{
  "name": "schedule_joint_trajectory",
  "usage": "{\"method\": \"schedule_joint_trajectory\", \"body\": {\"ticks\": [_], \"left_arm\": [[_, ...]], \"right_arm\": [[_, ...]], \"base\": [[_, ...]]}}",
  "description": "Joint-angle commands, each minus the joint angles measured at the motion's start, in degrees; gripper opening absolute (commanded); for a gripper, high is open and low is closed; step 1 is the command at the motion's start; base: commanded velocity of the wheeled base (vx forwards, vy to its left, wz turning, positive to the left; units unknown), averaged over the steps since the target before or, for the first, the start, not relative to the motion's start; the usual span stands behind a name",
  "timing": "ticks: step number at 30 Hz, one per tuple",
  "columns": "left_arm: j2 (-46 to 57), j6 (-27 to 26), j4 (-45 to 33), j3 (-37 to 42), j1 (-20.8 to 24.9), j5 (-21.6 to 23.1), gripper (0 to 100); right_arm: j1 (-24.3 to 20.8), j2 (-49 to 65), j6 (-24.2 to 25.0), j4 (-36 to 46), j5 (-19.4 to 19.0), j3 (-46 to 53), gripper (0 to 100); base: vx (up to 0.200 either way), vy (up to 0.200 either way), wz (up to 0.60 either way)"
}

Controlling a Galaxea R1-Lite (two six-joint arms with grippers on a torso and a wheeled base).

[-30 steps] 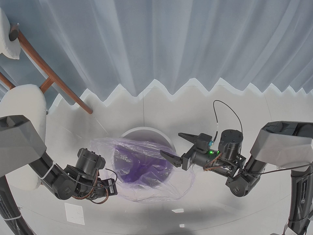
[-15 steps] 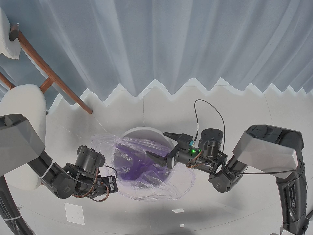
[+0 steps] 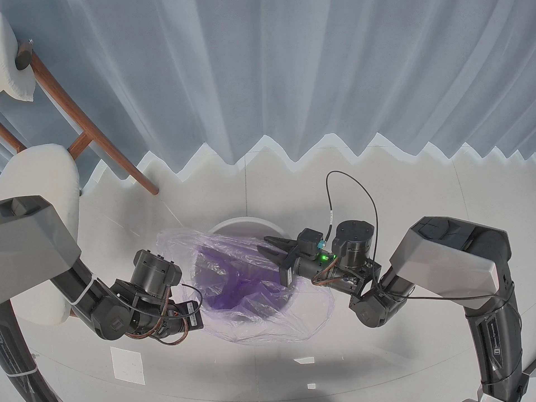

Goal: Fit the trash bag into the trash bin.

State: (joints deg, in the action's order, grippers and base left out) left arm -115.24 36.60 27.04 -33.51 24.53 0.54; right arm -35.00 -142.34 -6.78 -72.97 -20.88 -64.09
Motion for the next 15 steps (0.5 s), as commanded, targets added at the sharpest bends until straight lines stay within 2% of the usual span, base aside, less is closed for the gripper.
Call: {"method": "schedule_joint_trajectory", "body": {"ticks": [1,11,15], "left_arm": [[0.2,0.0,0.0,0.0,0.1,0.0,0],[-1.4,-0.3,0.5,-0.2,-0.3,-0.4,0],[-4.2,-0.4,5.4,-0.3,-0.1,-2.2,0]], "right_arm": [[1.8,0.3,0.3,1.1,0.4,-3.6,0],[7.5,-0.5,2.1,6.4,1.2,-12.0,0],[9.1,-4.4,2.1,8.5,1.2,-16.8,0]], "base": [[0.000,0.000,0.00],[0.000,0.000,0.00],[0.000,0.000,0.00]]}}
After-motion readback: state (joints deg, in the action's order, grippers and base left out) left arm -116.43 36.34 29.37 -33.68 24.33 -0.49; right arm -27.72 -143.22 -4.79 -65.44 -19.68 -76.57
